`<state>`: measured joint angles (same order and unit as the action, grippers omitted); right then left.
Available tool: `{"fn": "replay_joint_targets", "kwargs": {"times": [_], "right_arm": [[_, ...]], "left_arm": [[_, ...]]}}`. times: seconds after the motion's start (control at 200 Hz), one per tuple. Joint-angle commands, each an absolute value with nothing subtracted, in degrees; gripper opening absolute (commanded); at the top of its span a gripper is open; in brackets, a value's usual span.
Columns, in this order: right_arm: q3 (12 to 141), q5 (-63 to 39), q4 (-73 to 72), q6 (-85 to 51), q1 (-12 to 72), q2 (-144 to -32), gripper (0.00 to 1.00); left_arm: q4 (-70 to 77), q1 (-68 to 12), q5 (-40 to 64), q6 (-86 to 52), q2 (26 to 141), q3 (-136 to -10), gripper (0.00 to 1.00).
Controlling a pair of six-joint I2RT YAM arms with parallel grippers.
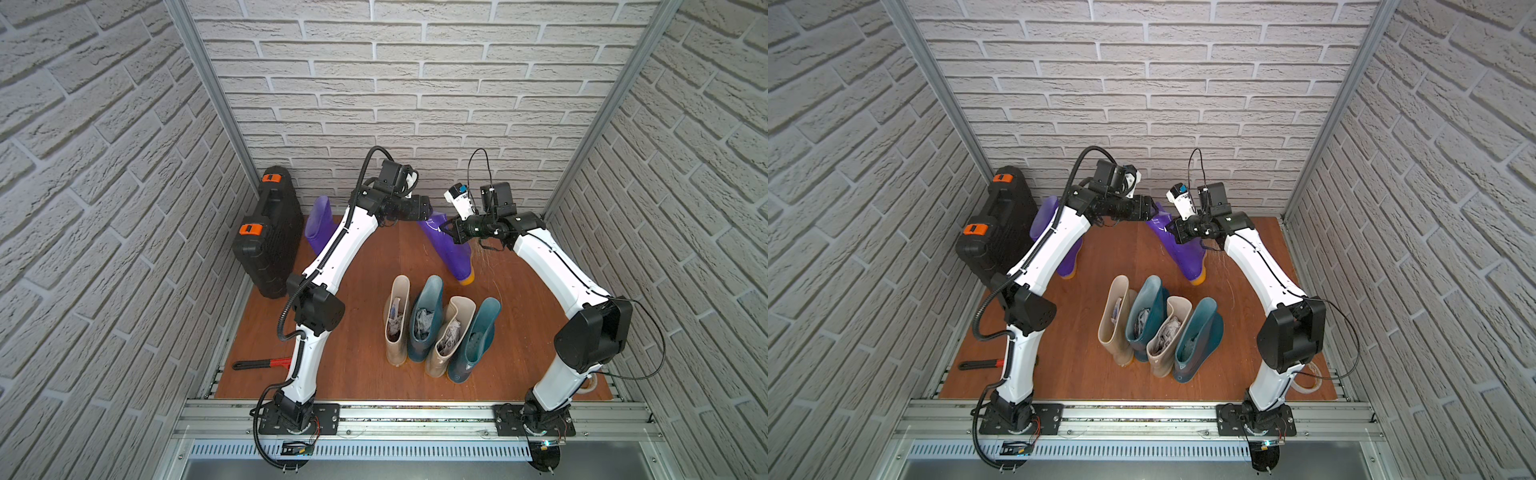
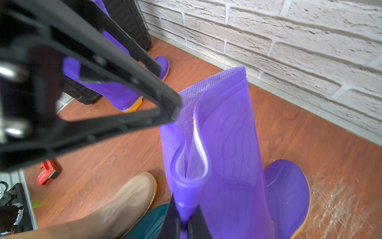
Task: Match and arrange rain boots in pairs
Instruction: Pick up the rain boot at the center of the board.
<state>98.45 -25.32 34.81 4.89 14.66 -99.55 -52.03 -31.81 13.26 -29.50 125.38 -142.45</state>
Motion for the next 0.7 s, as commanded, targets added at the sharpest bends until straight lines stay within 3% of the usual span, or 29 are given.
{"fn": "replay_joint_targets", "kwargs": {"times": [0.0,0.265,0.5,0.695], "right_arm": [[99.40,-28.07,28.78,5.01,15.63,-97.63,0.06],[98.49,-30.13,26.51,4.67,16.94,-97.93,0.06],[95.19,-32.16,23.39,5.65,17.57,-95.91,0.06],[93.65,-32.53,22.38,5.97,17.71,-95.11,0.06]], "left_arm": [[-49.33,-32.56,14.51,-31.28,126.36,-144.02,0.81],[-48.82,-33.15,14.93,-32.69,127.90,-144.14,0.83],[-49.15,-33.22,14.94,-32.61,128.47,-144.14,0.74],[-49.63,-33.21,15.35,-32.59,128.99,-144.10,0.60]]}}
